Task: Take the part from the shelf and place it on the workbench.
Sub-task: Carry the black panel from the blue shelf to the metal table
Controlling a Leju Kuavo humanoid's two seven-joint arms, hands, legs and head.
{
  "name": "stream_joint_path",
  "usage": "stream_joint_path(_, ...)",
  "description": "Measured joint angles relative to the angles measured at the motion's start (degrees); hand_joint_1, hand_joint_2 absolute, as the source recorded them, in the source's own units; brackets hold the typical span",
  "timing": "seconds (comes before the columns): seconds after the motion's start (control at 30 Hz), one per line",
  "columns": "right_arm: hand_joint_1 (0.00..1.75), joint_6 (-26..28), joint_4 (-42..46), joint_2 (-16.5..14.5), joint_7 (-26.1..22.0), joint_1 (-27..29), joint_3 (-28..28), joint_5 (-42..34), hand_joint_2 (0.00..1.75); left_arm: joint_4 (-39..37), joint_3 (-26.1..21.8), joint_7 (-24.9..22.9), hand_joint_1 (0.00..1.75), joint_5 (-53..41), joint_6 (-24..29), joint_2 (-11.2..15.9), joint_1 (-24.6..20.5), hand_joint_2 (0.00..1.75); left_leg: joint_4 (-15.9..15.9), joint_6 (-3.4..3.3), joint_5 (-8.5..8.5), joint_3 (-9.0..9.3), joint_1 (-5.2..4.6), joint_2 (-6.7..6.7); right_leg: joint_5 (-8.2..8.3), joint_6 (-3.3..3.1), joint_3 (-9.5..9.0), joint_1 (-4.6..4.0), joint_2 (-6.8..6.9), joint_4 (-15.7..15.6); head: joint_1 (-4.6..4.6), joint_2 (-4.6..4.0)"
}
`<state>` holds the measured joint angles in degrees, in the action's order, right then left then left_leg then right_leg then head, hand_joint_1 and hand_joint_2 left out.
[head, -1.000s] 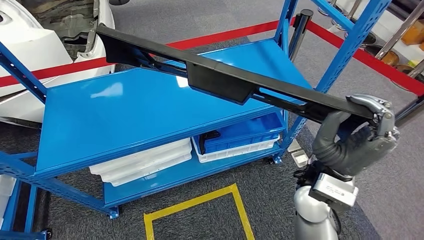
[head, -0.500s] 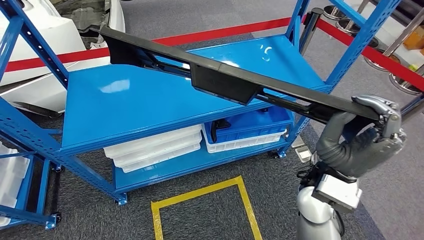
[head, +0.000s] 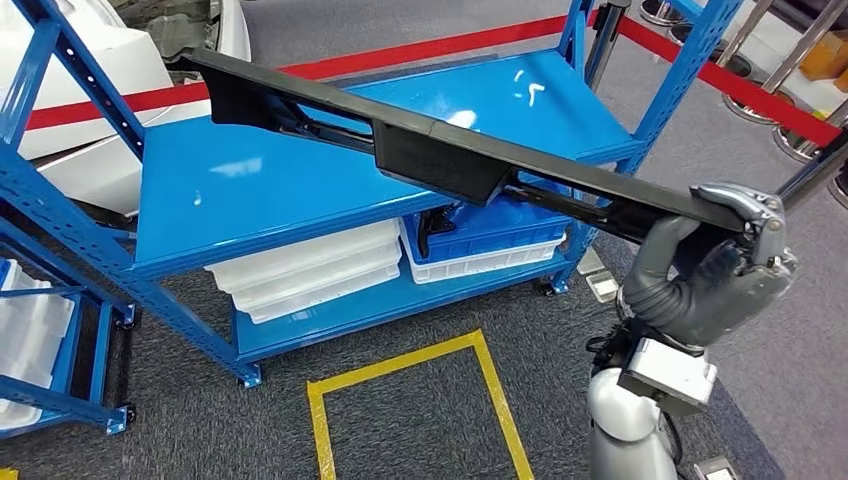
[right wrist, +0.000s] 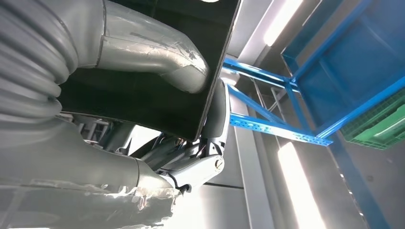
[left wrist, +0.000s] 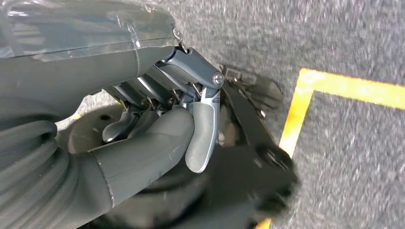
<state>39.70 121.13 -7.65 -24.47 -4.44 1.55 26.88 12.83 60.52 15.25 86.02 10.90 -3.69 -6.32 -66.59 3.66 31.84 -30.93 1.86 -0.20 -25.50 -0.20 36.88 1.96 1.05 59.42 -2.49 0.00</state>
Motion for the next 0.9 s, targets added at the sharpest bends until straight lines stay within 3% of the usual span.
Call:
stream_joint_path(0.07, 1.75, 0.0, 0.2, 0.1, 0.2, 0.2, 0.0, 0.1, 1.75, 0.0, 0.0, 0.1, 1.75, -0.1, -0.1, 0.0, -0.1, 1.75, 5.6, -0.11, 1.10, 3.13, 0.01, -0.15, 0.67, 1.02, 1.42, 0.10, -0.11, 1.3, 0.11, 0.00)
stream_joint_path(0.1, 1.75, 0.0, 0.3, 0.1, 0.2, 0.2, 0.0, 0.1, 1.75, 0.0, 0.0, 0.2, 1.75, -0.2, -0.1, 0.0, -0.1, 1.75, 6.7, -0.60, 1.72, 3.45, -0.26, -0.21, 1.16, 1.55, 1.71, 0.06, -0.17, 1.4, 0.12, 0.00)
stream_joint_path(0.17, 1.75, 0.0, 0.4, 0.2, 0.2, 0.3, 0.0, 0.2, 1.75, 0.0, 0.0, 0.2, 1.75, -0.2, -0.2, 0.0, 0.0, 1.75, 6.7, -2.05, 1.19, 2.70, -0.34, -0.04, 1.92, 2.48, 1.90, 0.14, -0.19, 1.2, -0.07, 0.00)
stream_joint_path(0.2, 1.75, 0.0, 0.4, 0.3, 0.2, 0.4, 0.0, 0.2, 1.75, 0.0, 0.0, 0.2, 1.75, -0.2, -0.2, 0.0, -0.1, 1.75, 6.6, -2.81, 0.62, 2.14, -0.34, 0.13, 1.06, 2.74, 2.15, 0.22, -0.23, 1.6, -0.20, 0.00)
stream_joint_path(0.23, 1.75, 0.0, 0.4, 0.3, 0.3, 0.4, 0.0, 0.1, 1.75, 0.0, 0.0, 0.2, 1.75, -0.2, -0.2, 0.0, -0.1, 1.75, 6.7, -3.56, -0.04, 1.46, -0.33, 0.33, -1.01, 2.87, 2.60, 0.25, -0.27, 2.9, -0.42, 0.00)
stream_joint_path(0.33, 1.75, 0.0, 0.6, 0.5, 0.4, 0.7, 0.0, 0.1, 1.75, 0.0, 0.0, 0.2, 1.75, -0.3, -0.4, 0.0, -0.2, 1.75, 6.6, -4.90, -2.31, -1.30, -0.83, 0.70, -10.04, 2.81, 4.49, 0.05, -0.45, 12.7, -1.20, 0.00)
stream_joint_path(0.37, 1.75, 0.0, 0.7, 0.6, 0.4, 0.9, 0.0, 0.0, 1.75, 0.0, 0.0, 0.2, 1.75, -0.4, -0.5, 0.0, -0.3, 1.75, 6.6, -5.06, -3.08, -2.34, -1.10, 0.76, -11.24, 2.75, 4.68, -0.06, -0.52, 16.0, -1.36, 0.00)
stream_joint_path(0.4, 1.75, 0.0, 0.7, 0.6, 0.5, 1.1, 0.0, -0.1, 1.75, 0.0, 0.0, 0.2, 1.75, -0.5, -0.6, 0.0, -0.3, 1.75, 6.6, -5.15, -3.87, -3.42, -1.38, 0.81, -10.97, 2.57, 4.23, -0.15, -0.58, 18.1, -1.48, 0.00)
stream_joint_path(0.43, 1.75, 0.0, 0.8, 0.7, 0.5, 1.2, 0.0, -0.2, 1.75, 0.0, 0.0, 0.2, 1.75, -0.6, -0.6, 0.0, -0.3, 1.75, 6.5, -5.19, -4.65, -4.46, -1.64, 0.85, -9.49, 2.25, 2.91, -0.27, -0.64, 18.2, -1.53, 0.00)
stream_joint_path(0.5, 1.75, 0.0, 0.8, 0.9, 0.4, 1.3, 0.0, -0.4, 1.75, 0.0, 0.0, 0.2, 1.75, -0.8, -0.6, 0.0, -0.3, 1.75, 6.5, -5.12, -6.15, -6.20, -1.97, 0.85, -6.53, 1.22, -2.76, -0.71, -0.80, 12.6, -1.57, 0.00)
stream_joint_path(0.57, 1.75, 0.0, 1.1, 0.9, 0.3, 1.2, 0.0, -0.5, 1.75, 0.0, 0.0, 0.2, 1.75, -1.0, -0.6, 0.0, -0.4, 1.75, 6.5, -4.78, -7.45, -7.13, -2.20, 0.75, -7.31, 0.30, -10.10, -1.43, -0.96, 2.5, -1.53, 0.00)
stream_joint_path(0.6, 1.75, 0.0, 1.2, 1.0, 0.3, 1.1, 0.0, -0.5, 1.75, 0.0, 0.0, 0.2, 1.75, -1.0, -0.6, 0.0, -0.4, 1.75, 6.7, -4.52, -8.18, -7.33, -2.15, 0.72, -8.12, 0.07, -12.39, -1.78, -1.03, -1.1, -1.43, 0.00)
stream_joint_path(0.63, 1.75, 0.0, 1.3, 1.0, 0.3, 1.1, 0.0, -0.5, 1.75, 0.0, 0.0, 0.2, 1.75, -1.0, -0.6, 0.0, -0.4, 1.75, 7.0, -4.19, -8.97, -7.50, -2.10, 0.70, -8.48, -0.06, -13.37, -2.07, -1.04, -3.3, -1.39, 0.00)
stream_joint_path(0.7, 1.75, 0.0, 1.4, 1.0, 0.3, 1.1, 0.0, -0.5, 1.75, 0.0, 0.0, 0.1, 1.75, -1.0, -0.6, 0.0, -0.3, 1.75, 7.4, -3.48, -9.78, -8.07, -1.93, 0.59, -7.28, -0.57, -12.49, -2.04, -0.88, -4.1, -1.30, 0.00)
stream_joint_path(0.73, 1.75, 0.0, 1.4, 1.0, 0.3, 1.1, 0.0, -0.5, 1.75, 0.0, 0.0, 0.1, 1.75, -1.0, -0.5, 0.0, -0.2, 1.75, 6.7, -3.15, -8.50, -8.56, -1.90, 0.50, -6.49, -1.02, -11.73, -1.92, -0.74, -4.3, -1.17, 0.00)
stream_joint_path(0.77, 1.75, 0.0, 1.4, 1.0, 0.3, 1.1, 0.0, -0.5, 1.75, 0.0, 0.0, 0.1, 1.75, -1.0, -0.5, 0.0, 0.0, 1.75, 4.9, -2.88, -5.95, -9.18, -1.87, 0.40, -5.64, -1.41, -10.84, -1.78, -0.59, -4.3, -0.91, 0.00)
stream_joint_path(0.83, 1.75, 0.0, 1.4, 1.0, 0.3, 1.2, 0.0, -0.6, 1.75, -0.1, 0.0, 0.1, 1.75, -1.0, -0.4, 0.0, 0.0, 1.75, -1.8, -2.56, 0.63, -10.39, -1.73, 0.34, -4.15, -1.86, -8.85, -1.87, -0.44, -4.0, -0.31, 0.00)
stream_joint_path(0.87, 1.75, 0.0, 1.4, 1.0, 0.3, 1.2, 0.0, -0.7, 1.75, -0.1, 0.0, 0.1, 1.75, -1.1, -0.3, 0.0, 0.0, 1.75, -5.6, -2.49, 2.55, -10.73, -1.71, 0.34, -3.47, -1.89, -7.75, -1.94, -0.38, -3.8, -0.15, 0.00)
stream_joint_path(0.9, 1.75, 0.0, 1.4, 1.0, 0.3, 1.2, 0.0, -0.8, 1.75, -0.1, 0.0, 0.2, 1.75, -1.1, -0.2, 0.0, 0.0, 1.75, -8.5, -2.50, 2.84, -10.61, -1.73, 0.34, -2.82, -1.87, -6.54, -2.01, -0.33, -3.4, -0.05, 0.00)
